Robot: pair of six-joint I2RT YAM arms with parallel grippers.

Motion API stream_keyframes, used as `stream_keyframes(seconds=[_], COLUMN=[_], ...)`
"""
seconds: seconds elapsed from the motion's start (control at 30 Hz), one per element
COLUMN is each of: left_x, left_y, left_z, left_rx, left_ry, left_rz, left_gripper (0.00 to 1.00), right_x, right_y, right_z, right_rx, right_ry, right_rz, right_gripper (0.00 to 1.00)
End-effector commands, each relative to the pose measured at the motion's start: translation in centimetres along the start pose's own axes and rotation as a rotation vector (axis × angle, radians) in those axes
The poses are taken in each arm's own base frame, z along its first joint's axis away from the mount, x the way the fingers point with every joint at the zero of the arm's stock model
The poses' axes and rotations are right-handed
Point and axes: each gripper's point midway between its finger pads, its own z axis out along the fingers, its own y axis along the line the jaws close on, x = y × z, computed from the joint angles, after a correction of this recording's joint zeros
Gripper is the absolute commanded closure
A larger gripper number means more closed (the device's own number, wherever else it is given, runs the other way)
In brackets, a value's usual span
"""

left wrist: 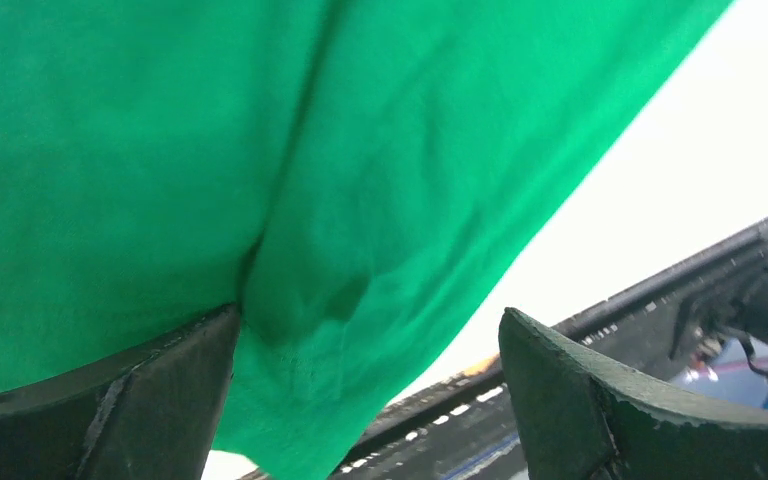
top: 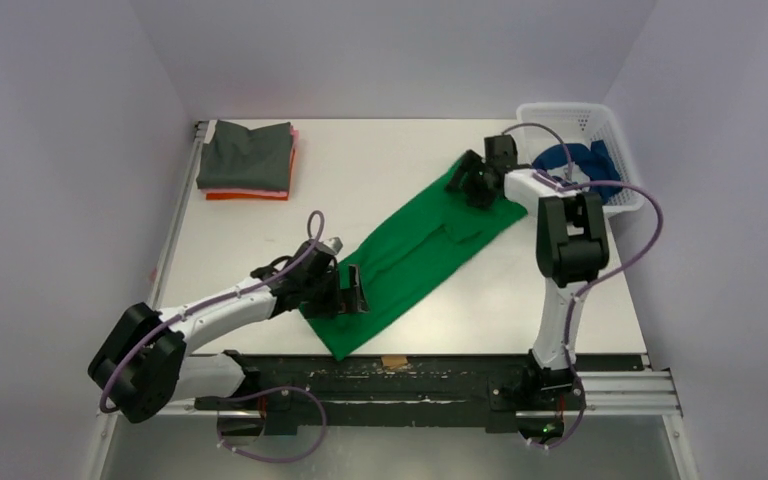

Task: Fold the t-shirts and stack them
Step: Rotate the tshirt 90 degrees

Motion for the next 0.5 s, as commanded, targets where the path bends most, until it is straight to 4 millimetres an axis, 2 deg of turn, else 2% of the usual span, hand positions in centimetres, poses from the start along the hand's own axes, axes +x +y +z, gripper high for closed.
stream_keyframes(seconds=[0.0, 0.13, 0.27, 0.4, 0.47], left_x=[7.2, 7.6, 9.0, 11.8, 13.2], left_y=[-0.7, -3.6, -8.0, -12.1, -13.1], left_z=[1.6, 3.1, 4.8, 6.0, 6.2], left_rx=[0.002, 0.021, 0.073, 0.131, 0.117], left_ry=[0.296, 0.339, 0.403, 0.491, 0.520], left_rz=[-0.011, 0.061, 0.144, 0.266, 0.322], left_gripper=[0.00, 0.00, 0.00, 0.00, 0.00], right_x=[3.8, 1.9, 2.0, 1.5, 0.8], right_y=[3.3, 8.8, 12.6, 18.0, 20.0], right_z=[7.0, 10.6, 13.6, 15.2, 15.2], right_rx=[-0.029, -0.096, -0.168, -0.340, -0.399], right_ry=[0.200, 0.205, 0.180, 0.123, 0.082], right_rz=[-0.096, -0.119, -0.139, -0.131, -0.139], right_gripper=[0.29, 0.29, 0.31, 0.32, 0.32])
